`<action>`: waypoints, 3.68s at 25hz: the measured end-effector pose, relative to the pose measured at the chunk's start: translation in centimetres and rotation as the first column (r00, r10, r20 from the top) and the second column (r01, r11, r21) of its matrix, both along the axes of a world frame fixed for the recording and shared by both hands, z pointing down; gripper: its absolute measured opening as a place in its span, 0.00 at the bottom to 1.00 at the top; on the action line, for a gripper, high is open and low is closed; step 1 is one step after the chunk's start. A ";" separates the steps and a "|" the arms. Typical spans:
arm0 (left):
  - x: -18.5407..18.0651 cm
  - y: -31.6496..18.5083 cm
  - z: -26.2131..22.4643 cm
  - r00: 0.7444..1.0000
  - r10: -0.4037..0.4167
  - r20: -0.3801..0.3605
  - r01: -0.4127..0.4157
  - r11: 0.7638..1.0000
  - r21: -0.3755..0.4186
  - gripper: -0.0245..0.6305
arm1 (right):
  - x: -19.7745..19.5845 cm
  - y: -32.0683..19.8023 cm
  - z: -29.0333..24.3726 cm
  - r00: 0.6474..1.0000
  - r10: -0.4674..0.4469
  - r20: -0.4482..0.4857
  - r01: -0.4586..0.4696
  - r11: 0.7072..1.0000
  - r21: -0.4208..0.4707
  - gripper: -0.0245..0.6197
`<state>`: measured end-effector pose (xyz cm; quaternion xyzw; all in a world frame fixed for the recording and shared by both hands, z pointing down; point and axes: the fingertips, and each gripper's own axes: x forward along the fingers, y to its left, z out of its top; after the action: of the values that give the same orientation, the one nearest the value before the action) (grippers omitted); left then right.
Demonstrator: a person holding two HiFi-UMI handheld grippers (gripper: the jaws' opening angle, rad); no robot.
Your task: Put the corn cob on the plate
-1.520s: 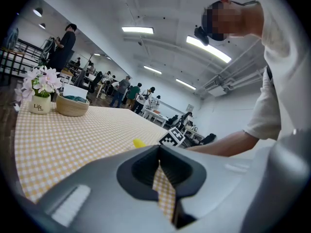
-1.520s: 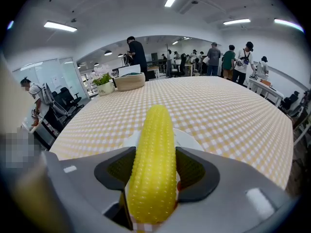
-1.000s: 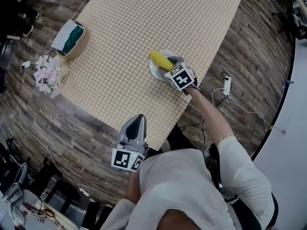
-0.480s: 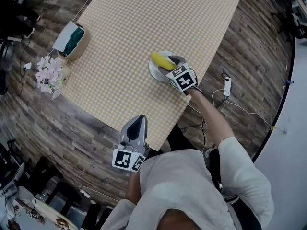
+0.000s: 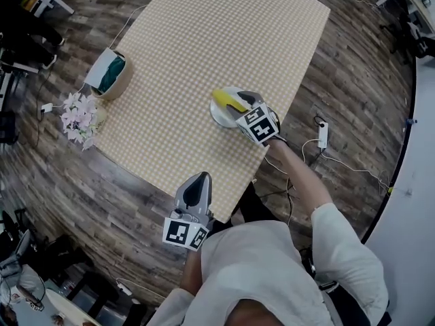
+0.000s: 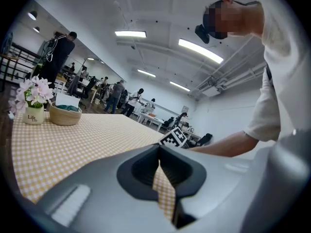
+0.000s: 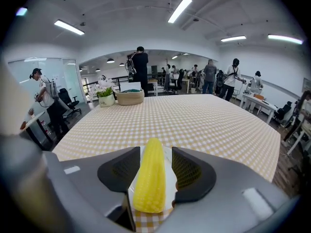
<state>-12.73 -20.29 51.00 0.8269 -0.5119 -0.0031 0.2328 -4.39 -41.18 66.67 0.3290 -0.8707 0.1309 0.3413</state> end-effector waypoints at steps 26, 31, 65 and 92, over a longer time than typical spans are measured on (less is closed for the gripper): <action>6.4 2.5 -9.0 0.987 -0.013 0.163 -0.023 0.976 0.217 0.05 | 5.7 10.1 -12.9 0.970 -0.048 0.240 0.004 0.984 0.178 0.04; 7.6 3.0 -9.6 0.985 0.042 0.165 -0.080 0.969 0.234 0.05 | 6.7 13.7 -13.8 0.967 -0.031 0.253 -0.023 0.978 0.207 0.04; 5.5 21.4 -10.1 0.980 0.141 0.139 -0.173 0.952 0.252 0.05 | 6.1 40.8 -24.4 0.896 0.097 0.433 -0.261 0.905 0.337 0.03; 8.8 21.5 -13.2 0.973 0.140 0.181 -0.192 0.930 0.312 0.05 | 7.8 40.2 -27.2 0.886 0.054 0.461 -0.261 0.880 0.397 0.03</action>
<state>-3.91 1.16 37.84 0.8922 -0.4488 -0.0037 0.0510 3.44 -1.00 39.47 0.4324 -0.9004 0.0250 0.0403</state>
